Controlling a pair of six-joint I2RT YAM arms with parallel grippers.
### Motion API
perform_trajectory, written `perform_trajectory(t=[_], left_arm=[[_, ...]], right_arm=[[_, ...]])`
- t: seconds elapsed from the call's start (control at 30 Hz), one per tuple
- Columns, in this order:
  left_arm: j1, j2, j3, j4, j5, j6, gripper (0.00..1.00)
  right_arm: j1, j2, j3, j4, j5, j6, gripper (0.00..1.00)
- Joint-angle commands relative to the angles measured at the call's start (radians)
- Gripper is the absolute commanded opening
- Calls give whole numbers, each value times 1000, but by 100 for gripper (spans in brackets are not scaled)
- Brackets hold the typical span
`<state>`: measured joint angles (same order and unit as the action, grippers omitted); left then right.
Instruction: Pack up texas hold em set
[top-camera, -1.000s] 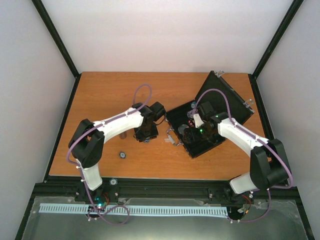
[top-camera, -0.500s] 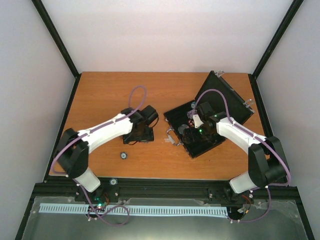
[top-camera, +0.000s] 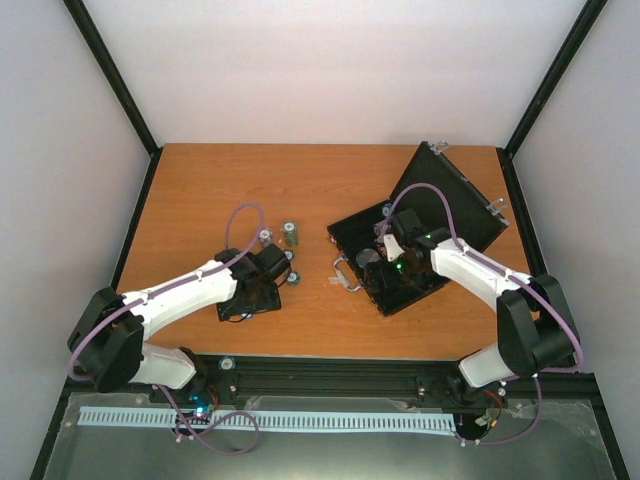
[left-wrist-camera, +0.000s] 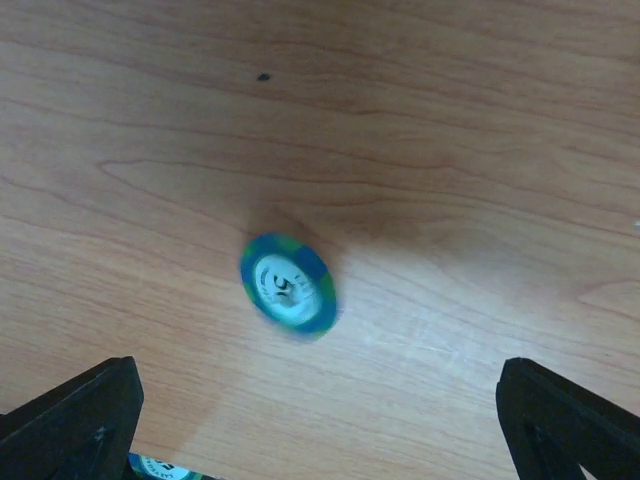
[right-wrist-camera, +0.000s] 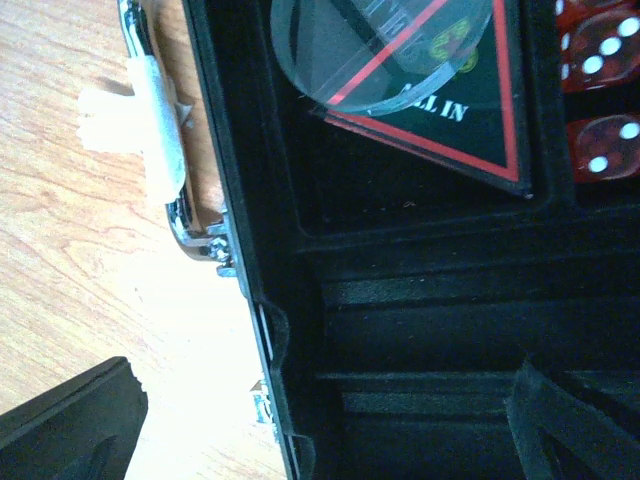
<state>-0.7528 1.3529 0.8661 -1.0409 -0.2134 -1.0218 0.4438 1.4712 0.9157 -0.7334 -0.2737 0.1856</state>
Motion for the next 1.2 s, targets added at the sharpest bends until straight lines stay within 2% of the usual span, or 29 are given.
perform_trajectory(t=[0.0,0.2,0.47,0.57,0.67,0.83,1.03,1.17], left_arm=[[7,16,-51,31,-26,-53,100],[46,0,-165,157,32,-35,94],[63,109,-152,232,47,24,93],[99,132,-153,261,69,41,89],[142,133,-164,278,91,61,85],[193,124,-187,282,92,91,84],[204,111,-234,305,107,92,83],[204,130,-256,331,106,85,73]], right_arm=[[24,-36,-17,5,-3,29,100],[34,-44,-16,-1,2,38,100],[44,-36,-18,3,8,45,100],[45,-30,-17,-1,12,44,100],[45,-27,-17,1,13,44,100],[45,-26,-20,5,13,49,100],[47,-24,-27,8,16,49,100],[47,-20,-32,12,12,51,100]])
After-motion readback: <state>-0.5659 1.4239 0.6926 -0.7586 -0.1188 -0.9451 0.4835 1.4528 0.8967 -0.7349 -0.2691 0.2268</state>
